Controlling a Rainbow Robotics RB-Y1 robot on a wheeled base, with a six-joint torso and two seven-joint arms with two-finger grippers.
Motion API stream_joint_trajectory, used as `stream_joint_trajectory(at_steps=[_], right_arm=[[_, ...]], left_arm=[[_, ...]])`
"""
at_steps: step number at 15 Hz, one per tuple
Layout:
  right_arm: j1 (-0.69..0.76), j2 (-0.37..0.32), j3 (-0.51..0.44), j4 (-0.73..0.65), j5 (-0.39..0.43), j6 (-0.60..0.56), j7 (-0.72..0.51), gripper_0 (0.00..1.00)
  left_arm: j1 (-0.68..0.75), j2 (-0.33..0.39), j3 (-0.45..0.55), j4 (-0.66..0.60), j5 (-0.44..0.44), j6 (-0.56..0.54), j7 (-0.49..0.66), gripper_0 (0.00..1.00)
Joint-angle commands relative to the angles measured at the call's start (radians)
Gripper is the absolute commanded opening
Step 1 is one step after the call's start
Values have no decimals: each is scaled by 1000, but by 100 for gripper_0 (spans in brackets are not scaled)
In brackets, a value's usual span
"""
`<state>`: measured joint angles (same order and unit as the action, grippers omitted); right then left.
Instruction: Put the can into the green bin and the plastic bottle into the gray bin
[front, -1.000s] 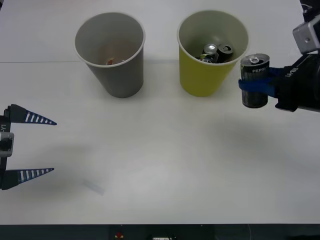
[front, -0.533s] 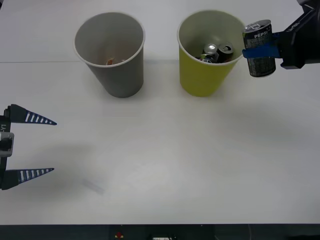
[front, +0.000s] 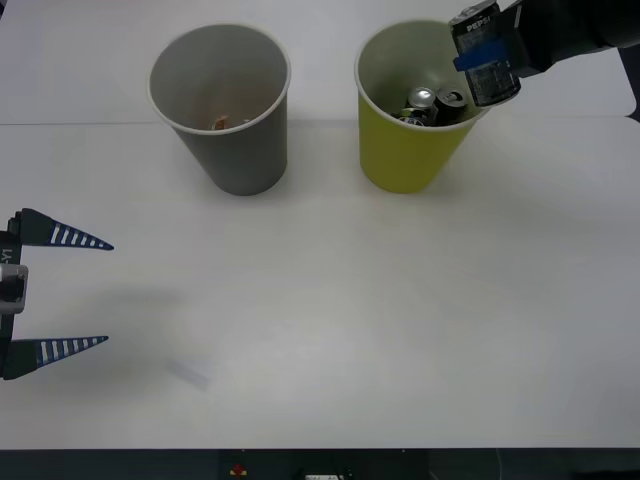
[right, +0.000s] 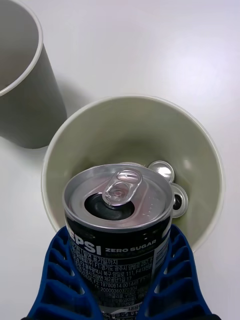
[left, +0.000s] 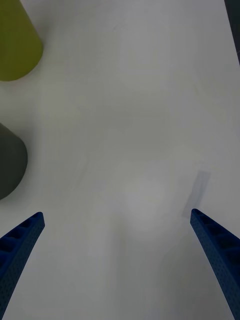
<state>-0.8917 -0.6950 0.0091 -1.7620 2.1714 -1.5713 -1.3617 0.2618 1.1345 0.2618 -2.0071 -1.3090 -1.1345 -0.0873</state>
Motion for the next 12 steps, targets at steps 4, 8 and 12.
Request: stream_joint_trajectory(at_steps=[4,8,12], right_arm=[[-181,86,78,245,120,0,66,0],[-222,129,101,317,194,17,96,4],[-224,138,101,318,203,28,142,81]], left_arm=[[0,0,0,0,0,0,0,100],[0,0,0,0,0,0,0,100],[0,0,0,0,0,0,0,100]])
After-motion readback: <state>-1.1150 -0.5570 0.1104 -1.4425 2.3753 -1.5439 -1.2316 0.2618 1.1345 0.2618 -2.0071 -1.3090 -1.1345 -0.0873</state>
